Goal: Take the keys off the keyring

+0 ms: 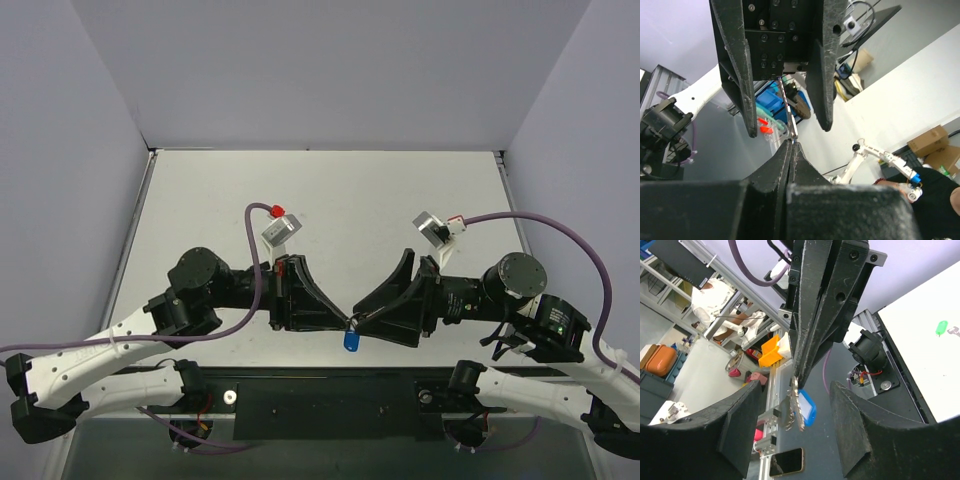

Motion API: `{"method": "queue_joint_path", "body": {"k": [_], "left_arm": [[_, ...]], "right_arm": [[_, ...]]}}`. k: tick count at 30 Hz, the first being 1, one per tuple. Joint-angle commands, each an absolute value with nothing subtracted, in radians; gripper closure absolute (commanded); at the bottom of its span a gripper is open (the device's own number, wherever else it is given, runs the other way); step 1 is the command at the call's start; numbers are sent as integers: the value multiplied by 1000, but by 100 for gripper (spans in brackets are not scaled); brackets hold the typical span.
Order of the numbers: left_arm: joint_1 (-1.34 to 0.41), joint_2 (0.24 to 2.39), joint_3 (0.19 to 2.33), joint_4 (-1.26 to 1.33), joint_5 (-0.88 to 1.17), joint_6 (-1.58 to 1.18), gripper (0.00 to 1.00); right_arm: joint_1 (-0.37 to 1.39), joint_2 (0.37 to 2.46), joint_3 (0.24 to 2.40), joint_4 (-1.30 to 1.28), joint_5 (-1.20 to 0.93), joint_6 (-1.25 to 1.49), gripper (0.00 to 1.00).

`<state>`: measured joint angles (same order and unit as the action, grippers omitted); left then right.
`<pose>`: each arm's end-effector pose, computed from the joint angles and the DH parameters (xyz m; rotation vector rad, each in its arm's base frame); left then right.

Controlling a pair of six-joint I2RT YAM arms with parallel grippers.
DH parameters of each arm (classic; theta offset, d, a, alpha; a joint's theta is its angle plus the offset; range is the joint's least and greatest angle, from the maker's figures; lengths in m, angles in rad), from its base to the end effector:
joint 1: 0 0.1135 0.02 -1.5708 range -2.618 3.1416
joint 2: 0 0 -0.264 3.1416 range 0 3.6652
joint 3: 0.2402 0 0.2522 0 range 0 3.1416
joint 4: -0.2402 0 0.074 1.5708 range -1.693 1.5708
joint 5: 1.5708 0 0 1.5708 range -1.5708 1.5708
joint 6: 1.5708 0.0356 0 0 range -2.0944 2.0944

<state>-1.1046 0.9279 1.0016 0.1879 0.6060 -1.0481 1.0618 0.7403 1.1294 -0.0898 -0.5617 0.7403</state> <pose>0.0724 -0.1890 0.4294 0.7075 1.6056 -2.1047 0.0461 0.1214 0.4707 -0.8064 1.3657 1.8338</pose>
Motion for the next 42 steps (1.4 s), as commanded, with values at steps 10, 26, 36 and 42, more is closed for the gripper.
{"method": "queue_joint_path", "body": {"k": [10,26,36,42], "left_arm": [[-1108,891,999,327,509,-1190,100],[-1108,900,1003,314,514,-1189,100],[-1108,897,999,318,526,-1193,100],[-1108,893,986,331,531,-1204,100]], "right_arm": [[1063,732,1161,-9,-495,779,67],[1063,715,1169,29,-459,788,63],[1063,739,1169,55,-454,801,75],[1063,747,1170,63,-456,808,100]]}}
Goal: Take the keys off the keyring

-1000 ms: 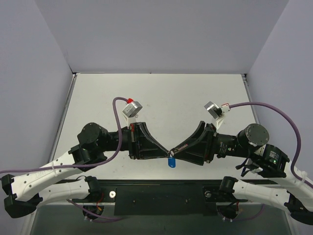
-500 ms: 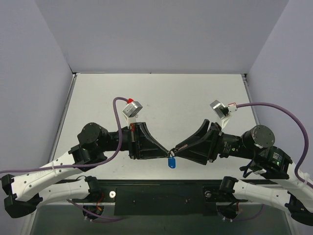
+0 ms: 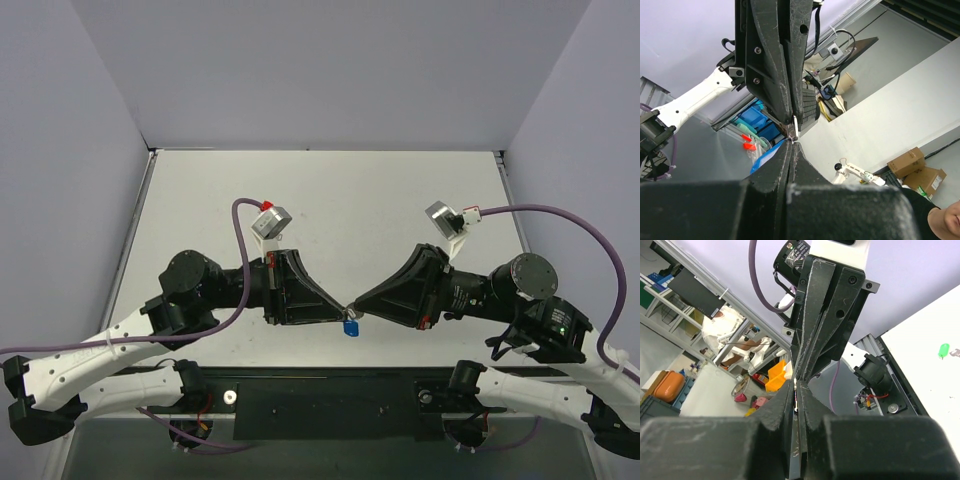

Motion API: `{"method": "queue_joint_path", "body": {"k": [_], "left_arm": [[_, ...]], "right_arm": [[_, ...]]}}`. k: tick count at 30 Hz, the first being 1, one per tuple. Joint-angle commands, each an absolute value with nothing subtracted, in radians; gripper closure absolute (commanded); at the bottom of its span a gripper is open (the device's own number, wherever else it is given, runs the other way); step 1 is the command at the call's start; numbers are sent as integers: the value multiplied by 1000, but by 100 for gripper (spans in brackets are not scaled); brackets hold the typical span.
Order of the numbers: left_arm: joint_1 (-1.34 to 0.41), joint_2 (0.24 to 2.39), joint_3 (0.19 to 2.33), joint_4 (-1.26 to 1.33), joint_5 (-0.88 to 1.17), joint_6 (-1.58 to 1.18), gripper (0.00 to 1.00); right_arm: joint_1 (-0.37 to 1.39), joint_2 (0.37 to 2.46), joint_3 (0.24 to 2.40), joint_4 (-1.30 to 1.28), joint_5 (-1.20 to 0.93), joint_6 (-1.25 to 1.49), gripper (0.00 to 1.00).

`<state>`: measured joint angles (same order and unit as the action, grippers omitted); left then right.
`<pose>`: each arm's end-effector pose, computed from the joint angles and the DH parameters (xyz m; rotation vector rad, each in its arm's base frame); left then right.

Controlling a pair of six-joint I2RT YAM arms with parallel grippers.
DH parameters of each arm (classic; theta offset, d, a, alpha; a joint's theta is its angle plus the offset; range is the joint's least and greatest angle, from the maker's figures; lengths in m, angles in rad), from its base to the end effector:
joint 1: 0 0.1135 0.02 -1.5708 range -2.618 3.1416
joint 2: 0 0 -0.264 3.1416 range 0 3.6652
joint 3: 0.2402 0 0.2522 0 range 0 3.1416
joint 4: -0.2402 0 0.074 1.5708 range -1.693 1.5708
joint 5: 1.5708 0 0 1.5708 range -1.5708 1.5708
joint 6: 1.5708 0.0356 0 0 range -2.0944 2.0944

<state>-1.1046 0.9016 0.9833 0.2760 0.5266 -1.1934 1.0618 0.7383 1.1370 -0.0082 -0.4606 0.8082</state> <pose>0.0710 -0.1810 0.4370 0.5319 1.5725 -2.2055 0.0472 0.1170 0.4819 -0.6559 1.3123 1.8562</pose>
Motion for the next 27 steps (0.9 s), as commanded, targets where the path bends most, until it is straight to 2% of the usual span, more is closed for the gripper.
{"method": "queue_joint_path", "body": {"k": [1,14,27], "left_arm": [[-1108,893,980,337,531,-1206,100],[-1108,922,917,554,572,-1370,100],[-1108,974,839,638,574,-1534,100]], "right_arm": [[1063,746,1169,63,-456,810,100],[1077,739,1163,130,-503,801,100],[1169,788,1241,34,-538,693,100]]}}
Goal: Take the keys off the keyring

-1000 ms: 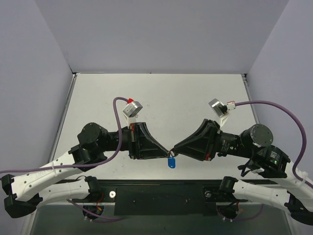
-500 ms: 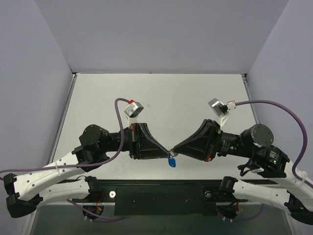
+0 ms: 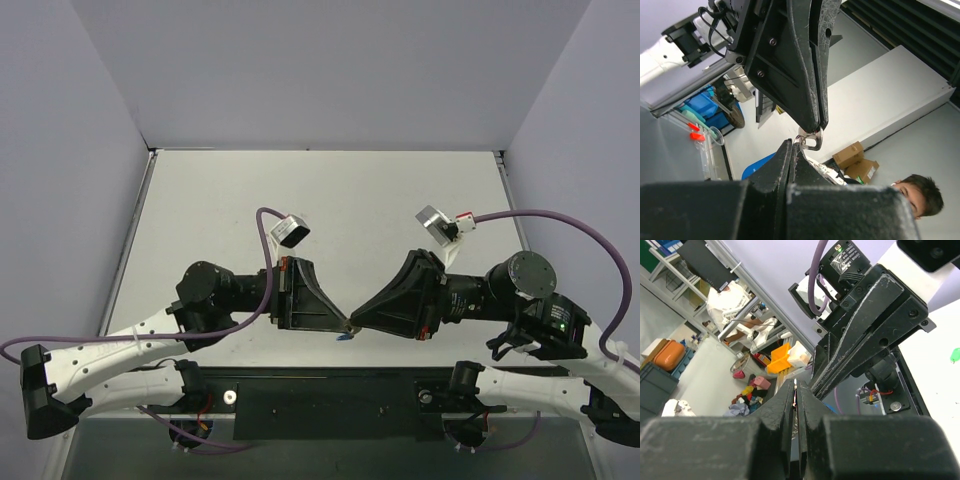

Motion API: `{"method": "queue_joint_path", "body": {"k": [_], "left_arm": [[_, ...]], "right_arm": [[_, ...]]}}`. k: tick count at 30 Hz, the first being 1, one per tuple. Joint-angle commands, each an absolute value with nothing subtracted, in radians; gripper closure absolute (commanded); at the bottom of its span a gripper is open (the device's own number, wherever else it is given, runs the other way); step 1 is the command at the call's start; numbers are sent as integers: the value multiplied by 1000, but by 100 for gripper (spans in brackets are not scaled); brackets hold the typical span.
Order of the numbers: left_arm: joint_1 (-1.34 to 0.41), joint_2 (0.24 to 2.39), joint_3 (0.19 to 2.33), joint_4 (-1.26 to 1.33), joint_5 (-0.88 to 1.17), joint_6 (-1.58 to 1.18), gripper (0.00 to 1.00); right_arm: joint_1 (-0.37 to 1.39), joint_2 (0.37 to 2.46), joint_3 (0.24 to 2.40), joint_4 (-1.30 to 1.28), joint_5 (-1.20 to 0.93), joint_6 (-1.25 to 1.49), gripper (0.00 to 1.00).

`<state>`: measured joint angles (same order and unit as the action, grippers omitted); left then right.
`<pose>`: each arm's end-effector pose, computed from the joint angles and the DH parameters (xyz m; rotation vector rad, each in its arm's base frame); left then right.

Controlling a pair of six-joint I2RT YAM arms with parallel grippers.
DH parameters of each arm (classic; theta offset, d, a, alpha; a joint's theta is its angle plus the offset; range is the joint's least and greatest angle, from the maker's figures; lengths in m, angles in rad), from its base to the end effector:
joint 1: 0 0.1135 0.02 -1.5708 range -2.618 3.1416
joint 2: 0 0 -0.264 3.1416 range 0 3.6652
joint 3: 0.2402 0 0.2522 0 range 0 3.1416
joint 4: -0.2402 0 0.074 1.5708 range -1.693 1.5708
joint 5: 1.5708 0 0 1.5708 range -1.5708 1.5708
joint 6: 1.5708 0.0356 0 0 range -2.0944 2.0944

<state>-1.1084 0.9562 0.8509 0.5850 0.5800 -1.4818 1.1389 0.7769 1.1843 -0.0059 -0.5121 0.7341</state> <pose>0.0761 -0.1964 0.4110 0.4423 1.5969 -2.4781 0.0384 0.1250 0.4918 -0.8079 1.2356 1.8837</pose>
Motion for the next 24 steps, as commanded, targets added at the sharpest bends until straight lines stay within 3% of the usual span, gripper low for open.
{"method": "queue_joint_path", "body": {"k": [1,24], "left_arm": [[-1108,974,839,635,574,-1539,100],[-1132,948,903,470,586,-1402,100]], "right_arm": [[1173,790,1241,29,-534,689,100],[1175,793,1276,-86,-454,649,100]]}}
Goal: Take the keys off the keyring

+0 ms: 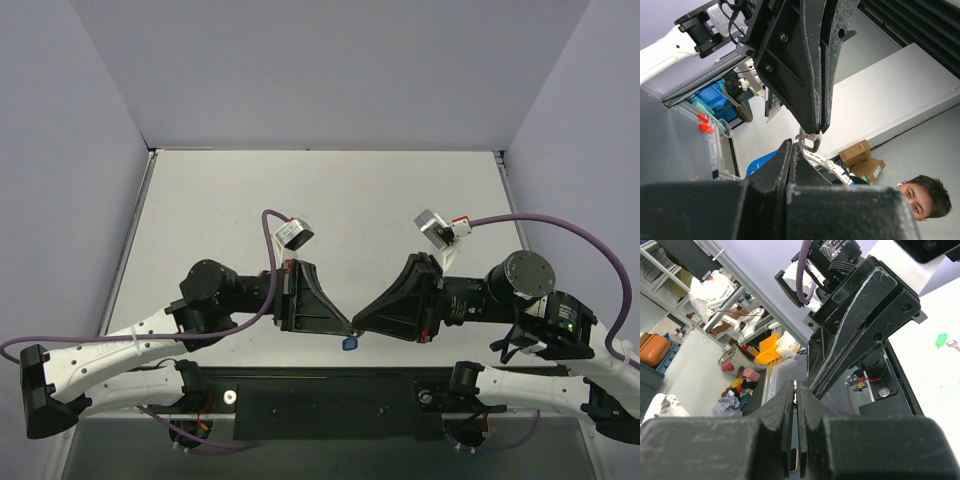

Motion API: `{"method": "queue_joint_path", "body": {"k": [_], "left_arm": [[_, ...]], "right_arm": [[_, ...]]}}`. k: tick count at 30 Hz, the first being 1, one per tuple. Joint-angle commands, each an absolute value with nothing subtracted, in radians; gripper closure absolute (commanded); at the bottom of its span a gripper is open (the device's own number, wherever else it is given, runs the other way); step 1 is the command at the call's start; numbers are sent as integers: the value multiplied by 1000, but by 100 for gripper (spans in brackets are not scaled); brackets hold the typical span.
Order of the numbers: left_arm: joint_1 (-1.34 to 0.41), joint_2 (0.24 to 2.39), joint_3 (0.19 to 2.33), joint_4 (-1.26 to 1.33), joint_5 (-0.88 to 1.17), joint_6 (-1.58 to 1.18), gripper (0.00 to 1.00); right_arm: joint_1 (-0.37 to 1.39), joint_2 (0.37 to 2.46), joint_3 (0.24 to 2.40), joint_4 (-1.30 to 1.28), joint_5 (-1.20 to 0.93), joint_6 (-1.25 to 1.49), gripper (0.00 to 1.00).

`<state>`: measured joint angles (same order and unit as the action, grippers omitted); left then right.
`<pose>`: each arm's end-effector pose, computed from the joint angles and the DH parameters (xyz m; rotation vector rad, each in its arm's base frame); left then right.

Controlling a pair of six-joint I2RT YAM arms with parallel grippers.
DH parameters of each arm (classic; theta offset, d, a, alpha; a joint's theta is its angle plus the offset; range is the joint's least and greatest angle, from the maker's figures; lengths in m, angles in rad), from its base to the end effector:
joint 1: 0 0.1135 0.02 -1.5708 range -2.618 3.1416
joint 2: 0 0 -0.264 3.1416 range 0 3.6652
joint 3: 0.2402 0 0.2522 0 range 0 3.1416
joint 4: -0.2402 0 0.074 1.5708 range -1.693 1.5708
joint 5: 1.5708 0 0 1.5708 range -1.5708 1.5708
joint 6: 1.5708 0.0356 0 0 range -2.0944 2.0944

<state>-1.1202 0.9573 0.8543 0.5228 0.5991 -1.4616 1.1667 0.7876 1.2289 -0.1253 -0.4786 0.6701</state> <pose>0.0744 -0.1998 0.4060 0.4691 1.6714 -2.4557 0.0360 0.1260 0.4923 -0.8380 1.2993 1.8229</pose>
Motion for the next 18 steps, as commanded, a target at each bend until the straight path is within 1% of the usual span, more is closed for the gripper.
{"method": "queue_joint_path", "body": {"k": [1,11,18], "left_arm": [[-1134,948,907,465,584,-1398,100],[-1140,925,928,364,555,-1335,100],[-1140,904,931,304,508,-1284,100]], "right_arm": [[1175,793,1279,-92,-451,649,100],[1175,788,1281,-117,-434,641,100],[1175,773,1256,-133,-371,640,100]]}}
